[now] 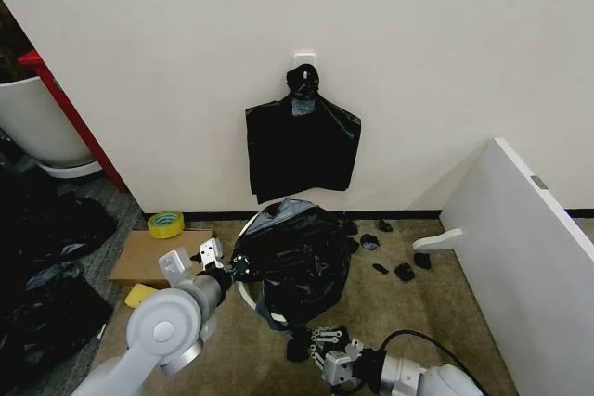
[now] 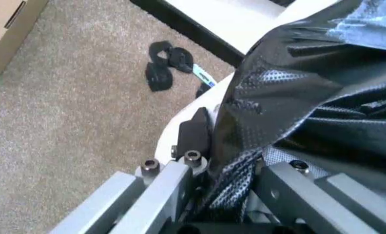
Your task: Place the garbage bag over the trash bin.
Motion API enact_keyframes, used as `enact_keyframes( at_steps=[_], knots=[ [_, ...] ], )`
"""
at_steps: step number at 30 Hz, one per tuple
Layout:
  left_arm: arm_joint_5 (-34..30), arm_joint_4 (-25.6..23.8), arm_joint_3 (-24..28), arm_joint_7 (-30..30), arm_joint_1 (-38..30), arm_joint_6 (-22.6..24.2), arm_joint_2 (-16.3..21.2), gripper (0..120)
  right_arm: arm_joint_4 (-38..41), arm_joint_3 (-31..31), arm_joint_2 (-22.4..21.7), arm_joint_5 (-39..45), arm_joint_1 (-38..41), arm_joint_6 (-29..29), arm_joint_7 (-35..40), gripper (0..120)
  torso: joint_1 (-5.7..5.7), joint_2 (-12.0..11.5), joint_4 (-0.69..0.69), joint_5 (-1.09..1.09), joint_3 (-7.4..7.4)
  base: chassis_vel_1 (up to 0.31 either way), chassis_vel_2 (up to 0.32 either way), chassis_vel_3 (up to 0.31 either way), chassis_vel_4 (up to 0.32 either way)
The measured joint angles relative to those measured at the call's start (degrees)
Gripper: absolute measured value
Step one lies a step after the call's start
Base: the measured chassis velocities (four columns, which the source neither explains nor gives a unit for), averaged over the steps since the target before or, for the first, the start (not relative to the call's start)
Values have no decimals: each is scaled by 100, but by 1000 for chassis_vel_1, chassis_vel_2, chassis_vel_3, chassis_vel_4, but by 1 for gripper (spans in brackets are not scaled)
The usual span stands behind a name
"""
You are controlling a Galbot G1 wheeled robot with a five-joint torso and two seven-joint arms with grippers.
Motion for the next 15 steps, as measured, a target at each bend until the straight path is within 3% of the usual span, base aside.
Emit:
enact_keyframes(
  at_steps=[15],
  knots=[
    [-7,-100,-30,-16,158,-46,-194,0,-640,-141,257,99,63,-558,364,0,0,0,0,0,0,0,0,0,0]
  ],
)
